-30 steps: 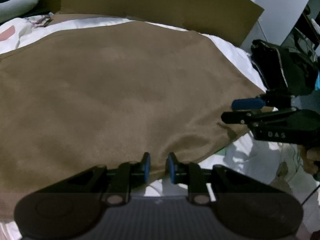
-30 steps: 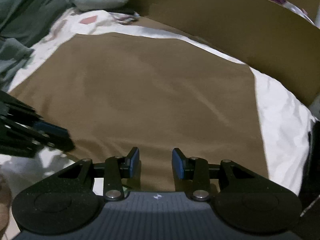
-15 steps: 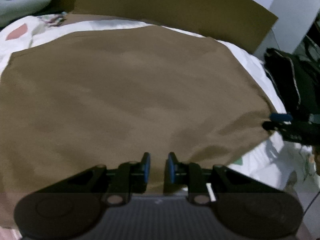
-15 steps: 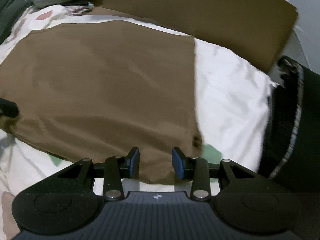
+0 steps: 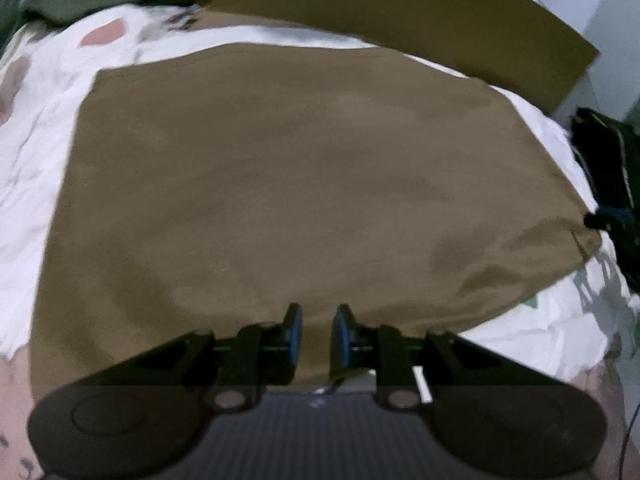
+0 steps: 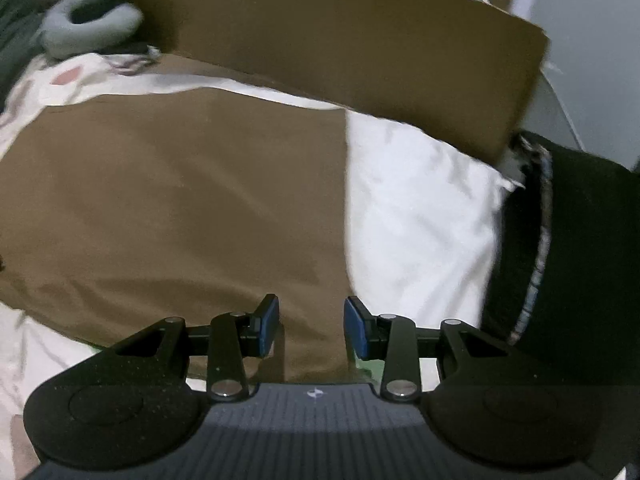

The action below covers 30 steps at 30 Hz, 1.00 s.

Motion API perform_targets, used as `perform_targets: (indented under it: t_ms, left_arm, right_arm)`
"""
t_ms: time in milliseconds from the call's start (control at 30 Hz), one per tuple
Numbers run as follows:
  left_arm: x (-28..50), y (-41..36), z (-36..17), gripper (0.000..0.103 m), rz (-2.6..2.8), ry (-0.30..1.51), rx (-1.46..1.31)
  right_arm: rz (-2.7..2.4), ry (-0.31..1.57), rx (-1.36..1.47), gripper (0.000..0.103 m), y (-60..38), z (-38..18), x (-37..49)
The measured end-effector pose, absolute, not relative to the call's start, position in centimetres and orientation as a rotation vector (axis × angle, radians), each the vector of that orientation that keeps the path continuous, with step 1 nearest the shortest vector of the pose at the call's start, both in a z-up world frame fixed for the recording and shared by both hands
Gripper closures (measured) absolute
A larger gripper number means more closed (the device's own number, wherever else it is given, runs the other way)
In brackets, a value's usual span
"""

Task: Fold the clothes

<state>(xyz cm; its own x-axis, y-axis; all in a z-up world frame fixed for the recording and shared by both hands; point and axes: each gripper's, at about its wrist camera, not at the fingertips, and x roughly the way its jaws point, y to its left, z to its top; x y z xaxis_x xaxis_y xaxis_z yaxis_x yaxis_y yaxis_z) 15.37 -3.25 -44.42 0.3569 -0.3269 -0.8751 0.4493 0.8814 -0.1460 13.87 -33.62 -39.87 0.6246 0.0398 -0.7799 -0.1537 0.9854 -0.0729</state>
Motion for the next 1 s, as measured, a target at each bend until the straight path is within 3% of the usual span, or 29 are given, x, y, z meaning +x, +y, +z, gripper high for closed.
perform_targets:
  t_ms: [367,500,600,1000]
  left_arm:
    - [17.6,1.6,-43.8,0.082,-0.31,1.175,0.044]
    - [17.6,2.9,-42.9,0.081,-0.232,1.17,0.049]
    - [17.4,3.7,-42.0,0.073,-0.192,1.146,0.046]
    - [18.3,3.0,-43.3,0.071,-0.227,1.105,0.04]
  right_arm:
    - [0.079,1.039,-0.063,0.06,-34.1,-42.1,13.9]
    - [0.097,1.026,-0.086,0.06,-33.3,-41.3,13.9]
    - [0.115,1.009,-0.087,0.06,-32.9,-40.8,13.8]
    - [0.122,1.035,-0.111,0.059,-32.4,-42.2,13.7]
